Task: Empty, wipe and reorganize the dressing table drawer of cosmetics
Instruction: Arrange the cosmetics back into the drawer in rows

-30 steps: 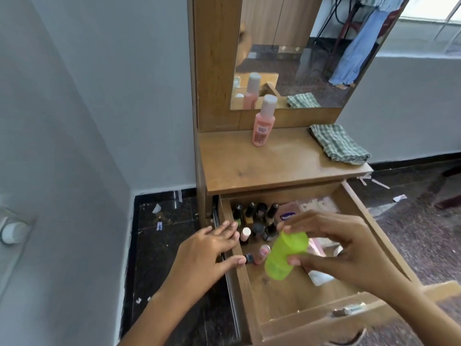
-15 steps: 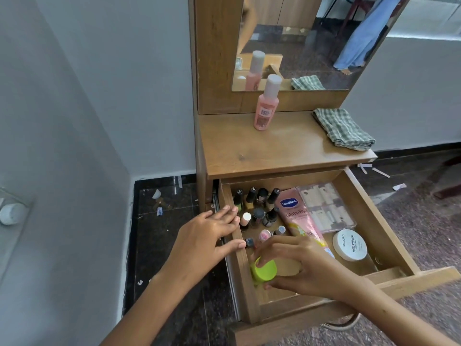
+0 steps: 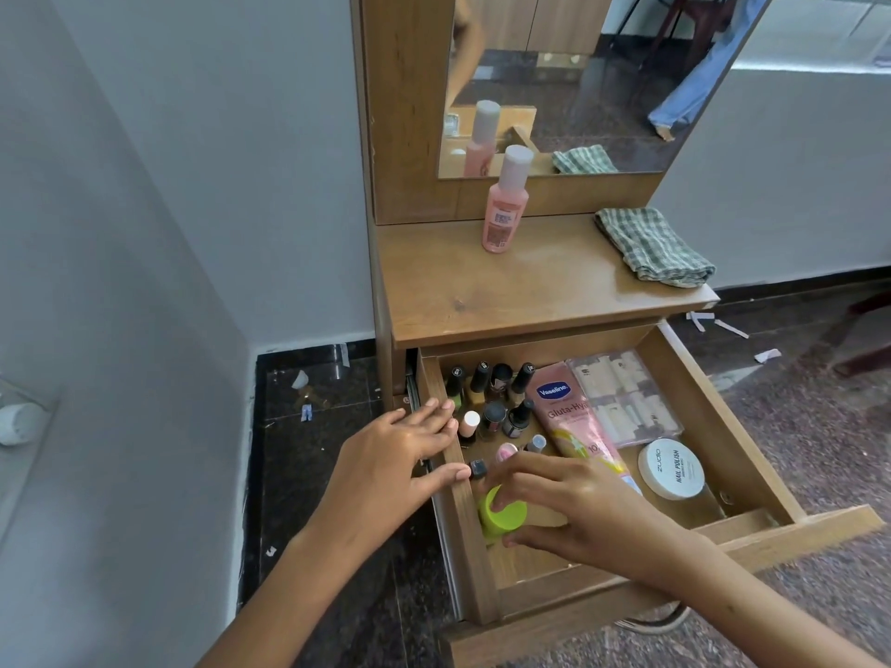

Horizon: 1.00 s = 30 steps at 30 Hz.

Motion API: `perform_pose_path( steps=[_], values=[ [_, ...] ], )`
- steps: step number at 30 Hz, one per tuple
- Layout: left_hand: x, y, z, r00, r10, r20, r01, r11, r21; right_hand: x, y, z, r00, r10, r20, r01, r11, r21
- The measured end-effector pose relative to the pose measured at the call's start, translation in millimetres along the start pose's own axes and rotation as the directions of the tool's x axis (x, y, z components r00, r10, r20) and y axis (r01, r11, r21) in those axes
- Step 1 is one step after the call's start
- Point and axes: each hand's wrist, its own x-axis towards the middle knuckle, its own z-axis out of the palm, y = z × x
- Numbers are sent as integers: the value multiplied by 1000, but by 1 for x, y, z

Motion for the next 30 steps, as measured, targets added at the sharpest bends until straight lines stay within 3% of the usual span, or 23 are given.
perform_pose_path(
  steps=[6,10,13,18,20,24,28,30],
  values=[
    [1,-1,0,1000,-3,9,3,1000,-1,-4,-5,-16,999,-45,-6,44,994,-102],
    [3,-1,-1,1000,-12,27,11,1000,10,4,-3,-41,975,-4,-222,-18,995,-97],
    [3,-2,-2,998,-35,44,36,999,-17,21,12,-56,886,103,-452,-153,985,-75],
    [13,-4,-9,993,8,116,-24,990,138,72,41,-70,636,278,-720,-305,947,96],
    [18,-8,-6,950,-22,310,-5,996,89,95,53,-71,574,352,-740,-339,924,176],
    [40,-19,-1,799,-19,600,-115,976,184,134,76,-72,516,411,-752,-391,894,220],
    [43,-24,4,798,31,602,-181,965,191,161,83,-72,474,478,-740,-392,867,308],
    [40,-28,6,831,28,556,-163,968,193,168,87,-72,456,517,-725,-389,848,360]
  ],
)
